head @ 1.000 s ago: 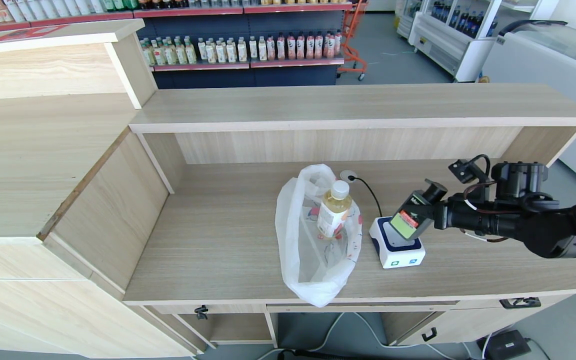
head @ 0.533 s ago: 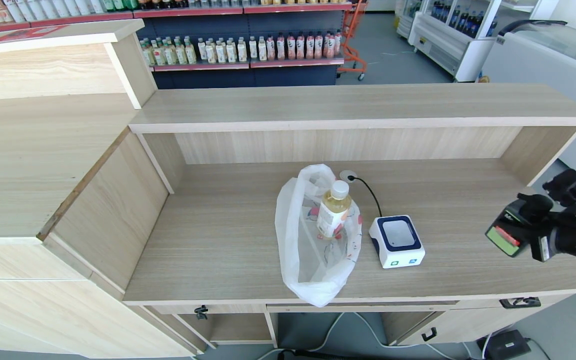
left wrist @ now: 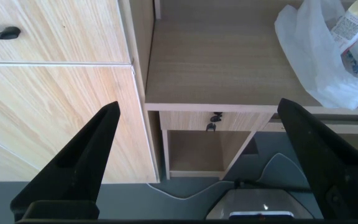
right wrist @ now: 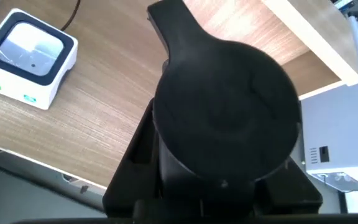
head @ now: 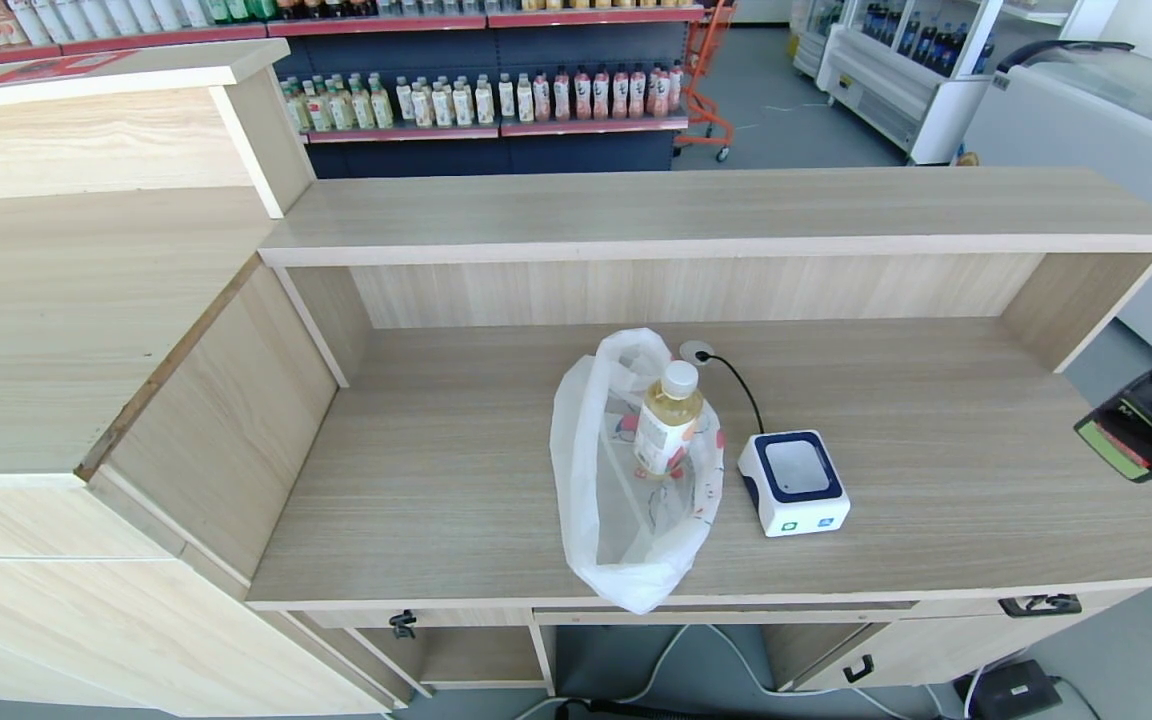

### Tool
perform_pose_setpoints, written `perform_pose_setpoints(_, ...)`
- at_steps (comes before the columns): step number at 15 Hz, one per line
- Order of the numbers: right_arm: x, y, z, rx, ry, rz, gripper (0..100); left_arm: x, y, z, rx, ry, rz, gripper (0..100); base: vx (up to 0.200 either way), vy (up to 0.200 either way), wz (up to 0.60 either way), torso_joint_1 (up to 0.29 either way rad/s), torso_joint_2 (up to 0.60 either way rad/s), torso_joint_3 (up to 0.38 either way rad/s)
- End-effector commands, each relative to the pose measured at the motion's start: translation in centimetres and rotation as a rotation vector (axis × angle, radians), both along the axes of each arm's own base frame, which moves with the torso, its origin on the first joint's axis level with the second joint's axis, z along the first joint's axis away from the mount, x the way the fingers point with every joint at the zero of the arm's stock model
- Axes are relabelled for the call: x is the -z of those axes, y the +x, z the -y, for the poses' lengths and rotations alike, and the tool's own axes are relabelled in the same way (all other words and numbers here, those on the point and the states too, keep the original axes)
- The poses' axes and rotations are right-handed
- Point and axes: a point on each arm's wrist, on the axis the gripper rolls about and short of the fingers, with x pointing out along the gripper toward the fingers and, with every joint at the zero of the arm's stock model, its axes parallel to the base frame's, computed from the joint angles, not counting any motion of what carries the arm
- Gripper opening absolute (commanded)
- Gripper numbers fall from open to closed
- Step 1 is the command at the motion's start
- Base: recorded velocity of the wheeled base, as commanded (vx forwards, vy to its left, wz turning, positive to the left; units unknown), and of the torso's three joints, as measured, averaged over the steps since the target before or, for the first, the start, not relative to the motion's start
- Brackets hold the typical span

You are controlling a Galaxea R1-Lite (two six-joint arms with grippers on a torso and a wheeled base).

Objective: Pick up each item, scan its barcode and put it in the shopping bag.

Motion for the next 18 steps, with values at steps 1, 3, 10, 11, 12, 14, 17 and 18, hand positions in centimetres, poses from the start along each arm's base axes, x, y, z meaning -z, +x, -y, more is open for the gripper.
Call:
perform_pose_setpoints(1, -0.5, 0.3, -1.5, -0.084, 0.091, 0.006, 0, 0.0, 0.0, 0.0, 0.002, 0.0, 0.001, 100, 0.0, 0.0, 0.0, 0.0, 0.0, 0.0)
perform_pose_setpoints(3, -1.0, 0.8, -3.4, -0.214, 0.278, -0.001, 0, 0.0, 0.0, 0.0, 0.0, 0.0, 0.001, 100, 0.0, 0.0, 0.0, 0.0, 0.0, 0.0)
perform_pose_setpoints(10, -0.4, 2.0, -5.3, -0.289, 0.369, -0.034, 0, 0.0, 0.0, 0.0, 0.0, 0.0, 0.001, 100, 0.0, 0.0, 0.0, 0.0, 0.0, 0.0)
perform_pose_setpoints(11, -0.3, 2.2, -5.3, -0.287, 0.369, -0.036, 0, 0.0, 0.0, 0.0, 0.0, 0.0, -0.001, 100, 0.0, 0.0, 0.0, 0.0, 0.0, 0.0)
perform_pose_setpoints(12, -0.2, 2.3, -5.3, -0.287, 0.37, -0.039, 0, 0.0, 0.0, 0.0, 0.0, 0.0, 0.001, 100, 0.0, 0.0, 0.0, 0.0, 0.0, 0.0)
perform_pose_setpoints(14, -0.1, 2.3, -5.3, -0.28, 0.372, -0.044, 0, 0.0, 0.0, 0.0, 0.0, 0.0, -0.001, 100, 0.0, 0.0, 0.0, 0.0, 0.0, 0.0)
perform_pose_setpoints(17, -0.2, 2.3, -5.3, -0.279, 0.375, -0.04, 0, 0.0, 0.0, 0.0, 0.003, 0.004, -0.004, 100, 0.0, 0.0, 0.0, 0.0, 0.0, 0.0)
perform_pose_setpoints(18, -0.3, 2.4, -5.3, -0.279, 0.376, -0.039, 0, 0.0, 0.0, 0.0, 0.003, 0.003, -0.001, 100, 0.0, 0.0, 0.0, 0.0, 0.0, 0.0)
